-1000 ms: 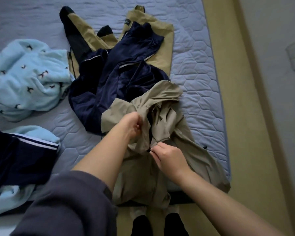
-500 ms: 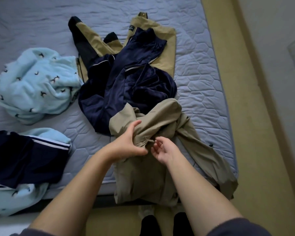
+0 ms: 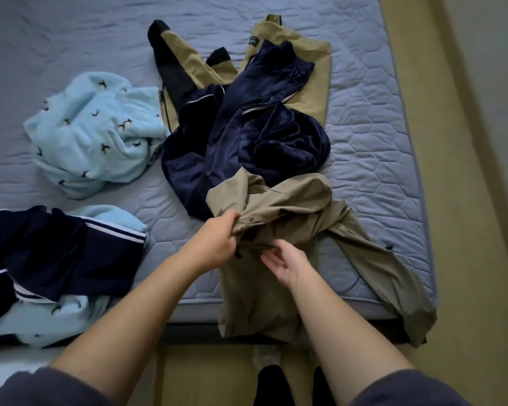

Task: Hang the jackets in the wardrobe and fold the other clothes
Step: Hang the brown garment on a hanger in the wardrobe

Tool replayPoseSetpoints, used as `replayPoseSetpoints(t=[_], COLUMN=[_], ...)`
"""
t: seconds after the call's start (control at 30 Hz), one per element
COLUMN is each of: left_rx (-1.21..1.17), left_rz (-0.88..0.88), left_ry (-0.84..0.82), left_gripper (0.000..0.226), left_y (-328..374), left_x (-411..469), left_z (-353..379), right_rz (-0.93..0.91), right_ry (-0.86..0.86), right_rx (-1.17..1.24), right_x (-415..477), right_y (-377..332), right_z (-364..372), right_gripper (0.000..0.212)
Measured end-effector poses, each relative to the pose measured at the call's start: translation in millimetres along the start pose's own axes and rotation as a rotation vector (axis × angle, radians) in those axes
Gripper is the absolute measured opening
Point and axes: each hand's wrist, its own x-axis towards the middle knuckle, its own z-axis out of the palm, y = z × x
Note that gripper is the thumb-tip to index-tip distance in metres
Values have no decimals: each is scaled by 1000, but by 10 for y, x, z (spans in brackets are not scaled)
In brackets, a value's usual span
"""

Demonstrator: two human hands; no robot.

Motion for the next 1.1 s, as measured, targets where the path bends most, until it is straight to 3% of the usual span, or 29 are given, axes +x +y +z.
replayPoseSetpoints(t=[0.1,0.27,0.33,0.43,0.5,0.63,0.77,0.9,1.1], left_rx=[-547,-1536,-1580,-1511,-1652,-1997,-2179,-2205,-2212], left_rz=[-138,-460,-530,-613,-630,-567,-429,-285,227], left_ry=[38,192,261,365,358,346,298,251,433], left_gripper=[34,26,23,27,27,32,46,46,47], left_y=[22,51,23,91,237,643,1141,1737,2303], left_x=[-29,-109,-141,-229,-315,-544,-948,-1543,-2425], left_z=[-21,55,81,75,-17,-376,-813,-1426,-2511], right_rz=[-10,-14,-84,-355,-428,-382,-328,-302,-570], right_ry=[3,81,146,278,191,-117,-259,-447,-797], right_rx=[66,21,-206,-427,-261,269,422,353,157], right_x=[-13,-42,-117,-279,-562,-1281,-2169,-3261,-4774], right_y=[-59,-227,-261,-324,-445,-763,-952,-1050,-1317], right_z=[52,-4,-97,-283,-295,-153,15,203,477], right_gripper=[22,10,3,16,17,19,38,42,32])
